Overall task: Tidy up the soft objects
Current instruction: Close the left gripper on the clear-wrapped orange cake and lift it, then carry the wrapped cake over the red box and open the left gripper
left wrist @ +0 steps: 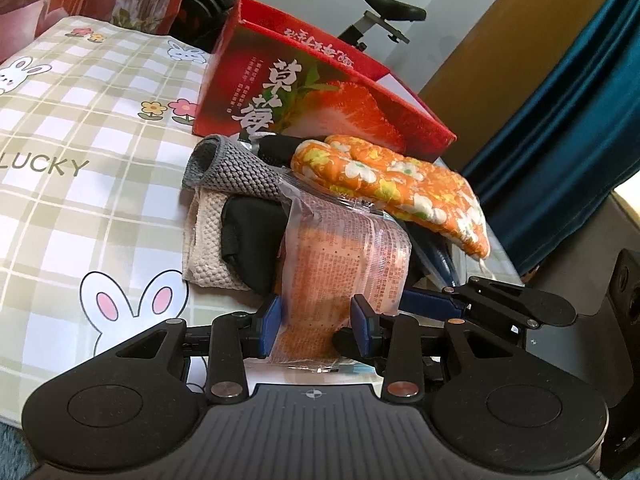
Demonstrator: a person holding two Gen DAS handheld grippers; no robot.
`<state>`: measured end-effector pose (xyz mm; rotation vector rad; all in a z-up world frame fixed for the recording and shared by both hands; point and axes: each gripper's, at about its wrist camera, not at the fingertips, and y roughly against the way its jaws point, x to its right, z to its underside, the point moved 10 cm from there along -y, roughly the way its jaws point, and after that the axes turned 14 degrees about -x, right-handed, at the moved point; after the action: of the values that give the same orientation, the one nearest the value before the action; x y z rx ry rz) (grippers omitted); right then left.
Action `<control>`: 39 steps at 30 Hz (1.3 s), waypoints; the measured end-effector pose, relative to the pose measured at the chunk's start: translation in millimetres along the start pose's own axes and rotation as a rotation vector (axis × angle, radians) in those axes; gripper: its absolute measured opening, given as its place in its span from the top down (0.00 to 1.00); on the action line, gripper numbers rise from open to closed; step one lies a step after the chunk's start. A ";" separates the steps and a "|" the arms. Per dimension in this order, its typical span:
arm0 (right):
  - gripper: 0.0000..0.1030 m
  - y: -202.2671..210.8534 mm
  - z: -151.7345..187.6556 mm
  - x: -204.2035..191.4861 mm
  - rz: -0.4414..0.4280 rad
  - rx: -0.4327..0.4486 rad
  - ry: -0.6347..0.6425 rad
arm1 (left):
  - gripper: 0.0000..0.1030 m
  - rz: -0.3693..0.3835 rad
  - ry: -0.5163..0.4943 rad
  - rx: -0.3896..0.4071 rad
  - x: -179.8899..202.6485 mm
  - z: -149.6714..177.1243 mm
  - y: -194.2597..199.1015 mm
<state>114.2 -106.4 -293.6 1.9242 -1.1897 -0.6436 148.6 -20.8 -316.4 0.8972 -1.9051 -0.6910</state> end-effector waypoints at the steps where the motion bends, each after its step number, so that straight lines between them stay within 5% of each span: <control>1: 0.55 2.4 -1.1 -1.7 0.003 0.006 0.010 | 0.61 0.001 0.004 0.003 0.2 -0.3 2.8; 15: 0.56 52.6 -41.6 -2.9 0.040 0.159 0.083 | 0.60 0.032 -0.018 0.134 21.8 -37.6 53.5; 28: 0.55 82.1 -138.0 54.9 0.068 0.275 0.143 | 0.57 -0.036 -0.170 0.227 58.7 -143.9 66.7; 39: 0.55 42.3 -214.2 130.4 0.042 0.235 0.090 | 0.54 -0.017 -0.112 0.177 46.6 -227.2 29.3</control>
<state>308.1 -161.2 -138.6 2.0914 -1.2922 -0.4050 325.7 -65.4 -170.4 1.0041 -2.0854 -0.5996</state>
